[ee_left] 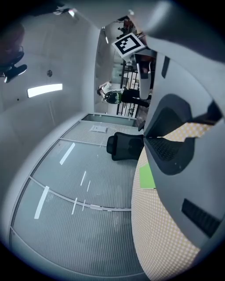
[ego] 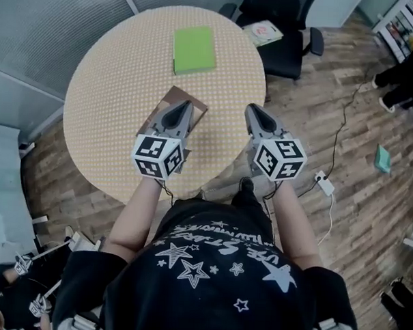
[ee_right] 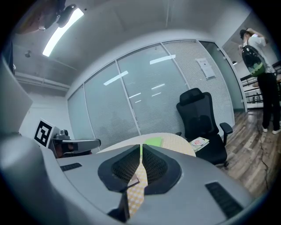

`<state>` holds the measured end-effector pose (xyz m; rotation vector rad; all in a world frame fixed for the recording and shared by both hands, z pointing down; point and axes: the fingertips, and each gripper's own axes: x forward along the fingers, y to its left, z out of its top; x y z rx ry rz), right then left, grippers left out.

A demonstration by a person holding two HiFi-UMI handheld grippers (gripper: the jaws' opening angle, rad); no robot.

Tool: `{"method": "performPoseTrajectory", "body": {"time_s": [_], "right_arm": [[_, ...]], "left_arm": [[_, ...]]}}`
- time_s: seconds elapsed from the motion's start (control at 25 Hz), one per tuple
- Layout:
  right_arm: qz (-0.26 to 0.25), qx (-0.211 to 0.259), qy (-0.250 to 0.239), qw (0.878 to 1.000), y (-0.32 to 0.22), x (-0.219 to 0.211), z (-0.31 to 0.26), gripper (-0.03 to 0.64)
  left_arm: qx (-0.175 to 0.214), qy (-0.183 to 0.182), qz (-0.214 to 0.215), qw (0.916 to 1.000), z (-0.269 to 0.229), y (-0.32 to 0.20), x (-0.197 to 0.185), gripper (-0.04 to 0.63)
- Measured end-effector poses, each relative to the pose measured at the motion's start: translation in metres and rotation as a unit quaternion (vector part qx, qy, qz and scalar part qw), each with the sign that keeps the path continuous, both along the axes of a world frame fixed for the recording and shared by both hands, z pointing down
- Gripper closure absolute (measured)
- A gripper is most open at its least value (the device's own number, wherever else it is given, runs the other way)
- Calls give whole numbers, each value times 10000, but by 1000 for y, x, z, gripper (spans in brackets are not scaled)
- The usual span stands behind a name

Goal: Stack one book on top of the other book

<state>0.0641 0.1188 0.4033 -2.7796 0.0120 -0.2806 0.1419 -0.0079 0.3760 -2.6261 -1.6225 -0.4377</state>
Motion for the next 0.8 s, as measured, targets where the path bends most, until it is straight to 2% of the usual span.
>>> {"method": "performPoseTrajectory", "body": {"time_s": [0.2,0.48,0.8], "right_arm": [[-401,25,94,9991,30,12,-3,584],[-944,107,141,9954,58,17,-3,584],[-1431,97,-39,9896,65,25,11,584]], "left_arm": [[55,66,-429,9990,-5,24,1,586],[53,208,-1131,9934,-14,34,-9,586],[-52,75,-1819,9833,-2,27,-20,586]]}}
